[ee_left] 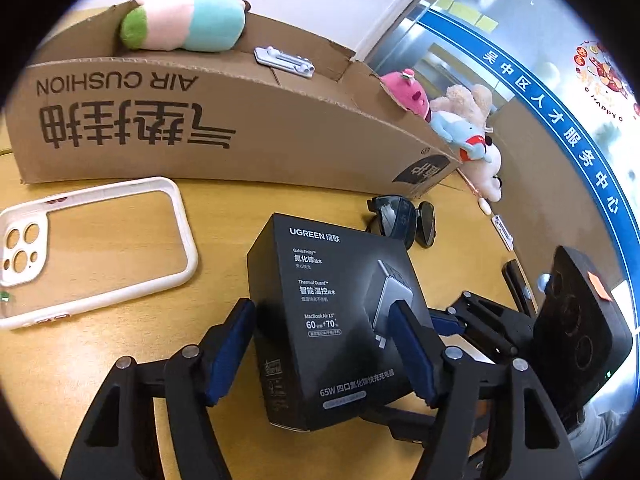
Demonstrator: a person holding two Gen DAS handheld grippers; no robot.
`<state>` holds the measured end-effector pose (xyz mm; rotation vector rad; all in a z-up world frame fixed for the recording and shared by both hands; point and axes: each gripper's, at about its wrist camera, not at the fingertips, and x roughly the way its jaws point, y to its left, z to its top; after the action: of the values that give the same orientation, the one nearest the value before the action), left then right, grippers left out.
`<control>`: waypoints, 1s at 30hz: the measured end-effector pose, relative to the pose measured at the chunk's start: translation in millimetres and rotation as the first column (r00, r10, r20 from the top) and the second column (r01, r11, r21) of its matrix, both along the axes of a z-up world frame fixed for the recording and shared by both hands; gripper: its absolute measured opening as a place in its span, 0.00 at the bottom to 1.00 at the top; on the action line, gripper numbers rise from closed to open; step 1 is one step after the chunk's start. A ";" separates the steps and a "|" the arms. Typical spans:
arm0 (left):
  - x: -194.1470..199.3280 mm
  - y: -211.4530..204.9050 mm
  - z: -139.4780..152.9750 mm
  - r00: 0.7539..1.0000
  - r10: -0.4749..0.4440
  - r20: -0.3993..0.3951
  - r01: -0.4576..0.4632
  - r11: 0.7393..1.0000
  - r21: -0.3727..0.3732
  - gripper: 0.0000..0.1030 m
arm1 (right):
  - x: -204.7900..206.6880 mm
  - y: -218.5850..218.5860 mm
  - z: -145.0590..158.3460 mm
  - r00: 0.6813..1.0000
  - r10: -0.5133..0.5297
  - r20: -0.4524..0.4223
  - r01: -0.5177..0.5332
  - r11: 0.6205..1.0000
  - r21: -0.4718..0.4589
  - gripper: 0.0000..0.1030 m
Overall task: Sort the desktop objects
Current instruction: 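Move both grippers to the black charger box and grasp it, then lift the charger box with both grippers and carry it over the box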
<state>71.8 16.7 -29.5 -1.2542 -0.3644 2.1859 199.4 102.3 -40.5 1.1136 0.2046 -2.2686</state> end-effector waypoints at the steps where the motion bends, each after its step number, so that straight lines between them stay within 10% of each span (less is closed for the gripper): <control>1: 1.5 1.2 4.4 1.000 0.001 -0.013 -0.001 1.000 -0.009 0.67 | 2.7 -0.6 2.2 1.000 -0.004 -0.017 0.004 1.000 0.004 0.70; 10: -4.7 19.1 97.3 0.962 -0.024 -0.273 0.012 0.999 -0.043 0.67 | 3.1 5.8 68.7 0.976 -0.045 -0.213 0.047 0.999 0.004 0.70; 21: -25.1 21.1 228.5 0.806 0.013 -0.591 -0.003 1.000 0.018 0.67 | -30.0 5.2 208.6 0.841 -0.012 -0.540 0.067 0.994 0.083 0.70; 30: -49.6 -4.4 285.4 0.719 0.065 -0.692 -0.082 0.997 0.008 0.67 | -76.4 -13.1 275.9 0.793 0.044 -0.608 -0.010 0.998 0.059 0.70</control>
<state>22.1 12.4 255.9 -0.3444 -0.0720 2.5396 123.0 89.2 235.4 0.3497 0.5350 -2.5385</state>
